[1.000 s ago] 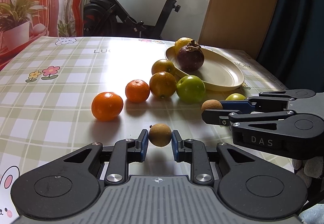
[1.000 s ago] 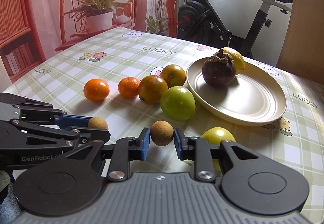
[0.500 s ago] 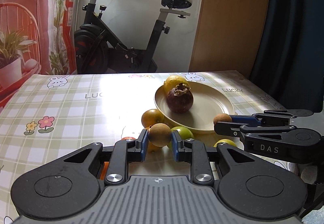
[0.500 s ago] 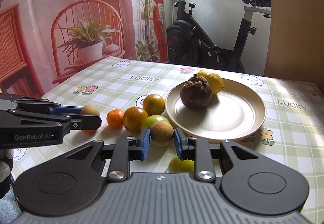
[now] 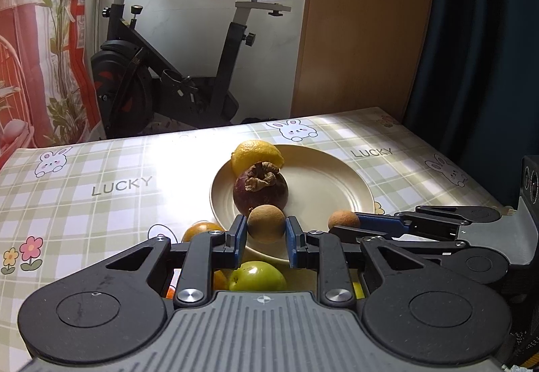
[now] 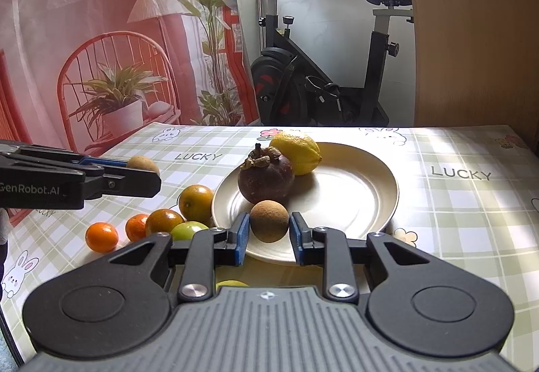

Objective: Organize fruits
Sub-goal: 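Lower both kiwis onto the plate and open both grippers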

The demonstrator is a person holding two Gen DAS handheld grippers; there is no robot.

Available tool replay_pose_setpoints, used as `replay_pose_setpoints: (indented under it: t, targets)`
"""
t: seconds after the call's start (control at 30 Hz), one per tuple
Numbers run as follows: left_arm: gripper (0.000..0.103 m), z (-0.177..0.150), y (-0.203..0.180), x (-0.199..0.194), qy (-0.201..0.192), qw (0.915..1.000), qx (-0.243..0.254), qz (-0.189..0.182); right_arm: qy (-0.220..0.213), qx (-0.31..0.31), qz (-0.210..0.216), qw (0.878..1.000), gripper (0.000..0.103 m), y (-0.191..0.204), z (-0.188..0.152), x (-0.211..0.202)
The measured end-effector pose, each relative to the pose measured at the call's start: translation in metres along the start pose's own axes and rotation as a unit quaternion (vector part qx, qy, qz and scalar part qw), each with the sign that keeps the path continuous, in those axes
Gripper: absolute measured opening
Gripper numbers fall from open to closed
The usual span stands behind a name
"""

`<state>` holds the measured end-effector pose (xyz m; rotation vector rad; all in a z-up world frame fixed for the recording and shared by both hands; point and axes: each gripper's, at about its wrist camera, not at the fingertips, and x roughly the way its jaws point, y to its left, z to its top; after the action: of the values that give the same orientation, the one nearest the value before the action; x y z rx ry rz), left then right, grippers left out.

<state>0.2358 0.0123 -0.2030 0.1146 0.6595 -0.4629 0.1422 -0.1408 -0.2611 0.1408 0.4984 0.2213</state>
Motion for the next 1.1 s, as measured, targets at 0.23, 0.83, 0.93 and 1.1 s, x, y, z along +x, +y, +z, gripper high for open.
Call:
replay_pose_setpoints:
  t: [0.23,0.83,0.93,1.1]
  targets:
    - [0.026,0.010,0.005,0.035,0.035,0.9993,-0.014,-0.005,0.004,0.012,0.016,1.000,0.028,-0.017,-0.004,0.018]
    - [0.026,0.018,0.012,0.074,0.090,0.9955,-0.025,-0.013,0.043,-0.005,0.043,0.998,0.028,-0.009,-0.004,0.043]
    - [0.027,0.021,0.014,0.069,0.084,0.9959,-0.032,-0.016,0.047,-0.003,0.033,0.998,0.029,-0.008,-0.003,0.043]
    - [0.028,0.028,0.019,0.047,0.056,0.9973,-0.043,-0.017,0.042,-0.009,0.026,0.999,0.030,-0.002,0.001,0.030]
